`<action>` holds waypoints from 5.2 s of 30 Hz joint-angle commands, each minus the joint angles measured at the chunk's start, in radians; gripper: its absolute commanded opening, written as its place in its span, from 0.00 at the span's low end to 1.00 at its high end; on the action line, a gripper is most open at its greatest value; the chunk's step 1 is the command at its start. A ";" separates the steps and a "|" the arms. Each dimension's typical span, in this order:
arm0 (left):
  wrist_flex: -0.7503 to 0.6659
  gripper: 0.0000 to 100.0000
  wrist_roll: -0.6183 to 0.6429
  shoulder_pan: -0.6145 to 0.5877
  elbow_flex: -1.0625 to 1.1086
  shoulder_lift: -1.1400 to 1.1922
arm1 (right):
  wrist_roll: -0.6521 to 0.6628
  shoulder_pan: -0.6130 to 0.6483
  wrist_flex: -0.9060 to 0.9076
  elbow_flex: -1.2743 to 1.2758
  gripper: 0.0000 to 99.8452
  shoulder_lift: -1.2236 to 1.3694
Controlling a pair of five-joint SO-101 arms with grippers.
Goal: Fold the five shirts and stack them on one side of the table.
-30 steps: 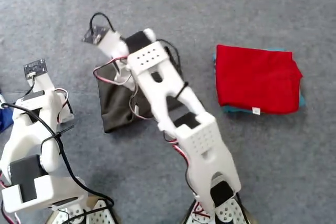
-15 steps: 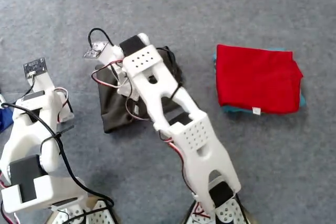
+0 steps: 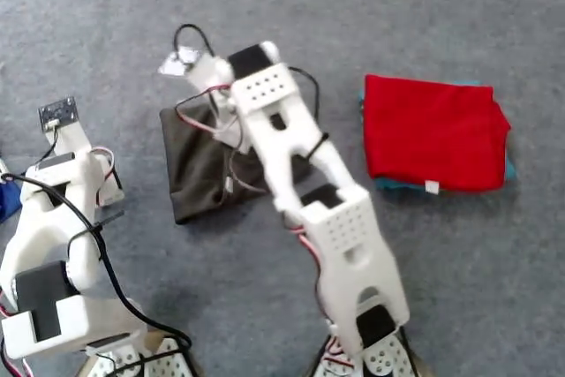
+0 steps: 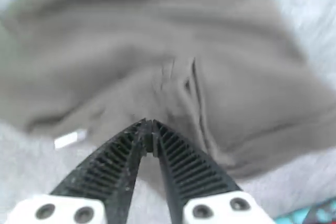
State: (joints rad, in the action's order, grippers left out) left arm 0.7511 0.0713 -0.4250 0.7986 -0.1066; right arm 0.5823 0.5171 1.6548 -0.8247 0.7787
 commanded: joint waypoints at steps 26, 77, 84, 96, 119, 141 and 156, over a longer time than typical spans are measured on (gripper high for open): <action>-0.023 0.03 0.005 0.019 -0.021 -0.032 | 0.005 -0.106 0.112 -0.131 0.02 0.085; -0.023 0.03 0.005 0.021 -0.031 -0.032 | -0.120 -0.110 -0.002 -0.062 0.02 0.021; -0.023 0.03 0.005 0.019 -0.031 -0.032 | -0.072 -0.123 0.040 -0.094 0.02 0.013; -0.023 0.03 0.005 0.021 -0.033 -0.032 | -0.058 -0.017 -0.089 -0.153 0.02 0.151; -0.023 0.03 0.005 0.016 -0.042 -0.028 | -0.043 -0.112 0.110 0.114 0.01 -0.036; -0.023 0.03 0.005 0.021 -0.042 -0.028 | 0.032 -0.058 -0.034 0.028 0.01 0.036; -0.023 0.03 0.005 0.021 -0.042 -0.028 | 0.034 -0.161 0.109 0.334 0.01 -0.120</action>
State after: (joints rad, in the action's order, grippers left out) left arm 0.7419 0.0729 -0.4204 0.7986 -0.1066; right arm 0.6130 0.3682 1.7545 -0.5946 0.7756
